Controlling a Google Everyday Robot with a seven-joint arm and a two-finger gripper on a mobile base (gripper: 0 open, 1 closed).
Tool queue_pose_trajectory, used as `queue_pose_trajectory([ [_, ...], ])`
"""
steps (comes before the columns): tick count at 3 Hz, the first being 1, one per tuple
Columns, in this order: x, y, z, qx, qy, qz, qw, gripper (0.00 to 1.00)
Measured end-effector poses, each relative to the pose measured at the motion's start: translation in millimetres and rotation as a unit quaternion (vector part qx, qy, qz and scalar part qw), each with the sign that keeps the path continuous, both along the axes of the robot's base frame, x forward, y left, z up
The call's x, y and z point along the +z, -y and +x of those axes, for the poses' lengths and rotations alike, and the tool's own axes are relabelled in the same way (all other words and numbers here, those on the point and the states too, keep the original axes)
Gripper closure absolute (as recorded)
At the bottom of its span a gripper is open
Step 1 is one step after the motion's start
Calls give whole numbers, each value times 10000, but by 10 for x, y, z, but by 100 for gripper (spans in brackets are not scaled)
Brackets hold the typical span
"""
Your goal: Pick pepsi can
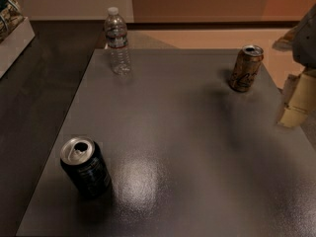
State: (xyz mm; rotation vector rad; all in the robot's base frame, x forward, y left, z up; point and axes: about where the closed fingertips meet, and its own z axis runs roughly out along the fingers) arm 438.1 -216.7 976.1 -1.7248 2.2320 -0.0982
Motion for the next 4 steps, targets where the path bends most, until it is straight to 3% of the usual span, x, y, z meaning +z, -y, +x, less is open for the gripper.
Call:
queue_pose_trajectory([
  [1, 0, 0, 0, 0, 1, 0, 10000, 0],
  [2, 29, -190, -9, 383, 58, 172, 9991, 0],
  [3, 14, -516, -126, 963, 62, 354, 9947, 0],
  [4, -71, -909, -301, 1544, 15, 523, 9866, 0],
])
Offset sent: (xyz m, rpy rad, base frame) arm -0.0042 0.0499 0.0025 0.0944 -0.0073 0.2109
